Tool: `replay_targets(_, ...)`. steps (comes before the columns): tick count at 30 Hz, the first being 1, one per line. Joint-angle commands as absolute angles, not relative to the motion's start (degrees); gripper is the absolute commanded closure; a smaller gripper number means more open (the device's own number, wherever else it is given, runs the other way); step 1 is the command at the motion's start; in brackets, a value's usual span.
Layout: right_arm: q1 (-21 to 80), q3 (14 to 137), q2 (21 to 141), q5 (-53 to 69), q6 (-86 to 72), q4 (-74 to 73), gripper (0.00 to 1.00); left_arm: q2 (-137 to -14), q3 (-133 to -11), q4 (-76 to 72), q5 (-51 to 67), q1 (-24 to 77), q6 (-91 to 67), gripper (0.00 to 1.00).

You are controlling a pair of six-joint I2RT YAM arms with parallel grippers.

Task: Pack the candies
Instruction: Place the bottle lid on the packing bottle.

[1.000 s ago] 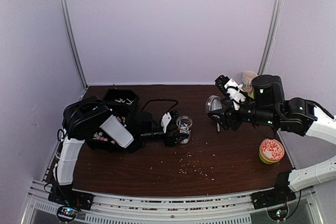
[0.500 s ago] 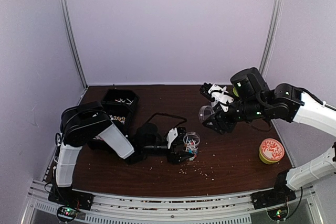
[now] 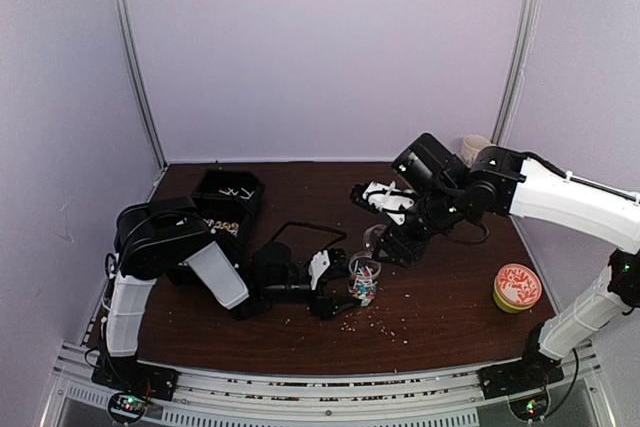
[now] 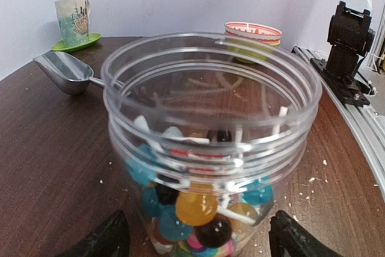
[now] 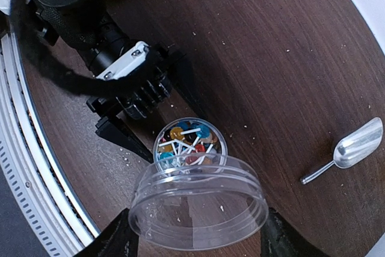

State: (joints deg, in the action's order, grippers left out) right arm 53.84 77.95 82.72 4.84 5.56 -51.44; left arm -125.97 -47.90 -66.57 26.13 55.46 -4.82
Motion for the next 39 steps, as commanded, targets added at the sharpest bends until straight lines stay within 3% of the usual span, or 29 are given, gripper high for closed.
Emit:
replay_targets(1, 53.61, 82.76, 86.94, 5.47, 7.14, -57.54, 0.35, -126.40, -48.31, -72.07, 25.57, 55.28, -4.86, 0.18)
replay_targets(18, 53.83, 93.93, 100.86, 5.37, 8.27, -66.50, 0.34, -129.10, -49.03, -76.89, 25.93, 55.29, -5.18, 0.29)
replay_targets(39, 53.75, 97.05, 106.33, 2.80, 7.95, -65.76, 0.29, -129.90, -48.67, -78.95, 26.89, 55.31, -5.45, 0.39)
